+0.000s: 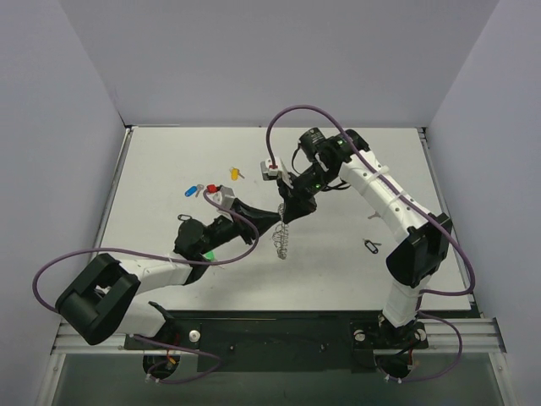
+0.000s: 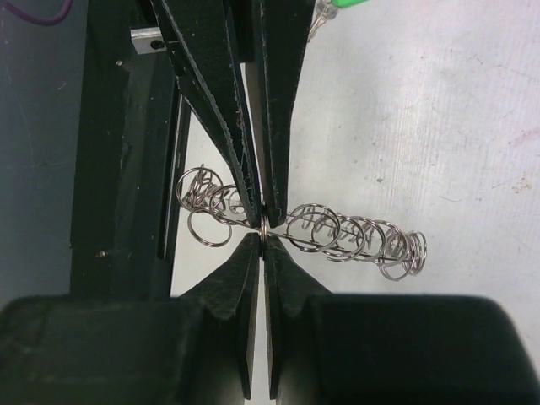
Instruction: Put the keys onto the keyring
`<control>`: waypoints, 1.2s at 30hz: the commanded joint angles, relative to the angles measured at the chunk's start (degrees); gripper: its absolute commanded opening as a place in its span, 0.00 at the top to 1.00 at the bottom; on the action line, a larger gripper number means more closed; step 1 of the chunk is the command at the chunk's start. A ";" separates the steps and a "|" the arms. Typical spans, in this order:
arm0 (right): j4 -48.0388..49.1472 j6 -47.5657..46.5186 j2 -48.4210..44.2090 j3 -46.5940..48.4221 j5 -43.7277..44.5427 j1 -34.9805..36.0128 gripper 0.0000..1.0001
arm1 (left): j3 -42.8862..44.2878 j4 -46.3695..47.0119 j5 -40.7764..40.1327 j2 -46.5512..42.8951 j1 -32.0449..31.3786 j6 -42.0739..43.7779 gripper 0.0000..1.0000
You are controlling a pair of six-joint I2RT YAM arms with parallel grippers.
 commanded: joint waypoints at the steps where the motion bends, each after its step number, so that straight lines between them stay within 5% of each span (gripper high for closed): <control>1: -7.12 0.98 -1.62 -0.51 6.13 0.97 1.00 | -1.59 14.29 0.00 -3.57 0.09 -0.56 0.77; 8: -9.23 2.29 -2.67 -1.12 12.46 1.24 1.00 | -3.70 4.01 -0.36 -8.93 -0.35 4.62 0.63; 21: -16.08 2.39 -0.30 3.35 20.90 2.20 1.00 | -1.87 -18.32 -1.41 -15.18 -3.42 23.16 0.57; 36: -19.07 1.68 1.02 5.55 22.05 3.88 1.00 | 6.75 -7.00 2.10 1.16 -5.27 23.97 0.56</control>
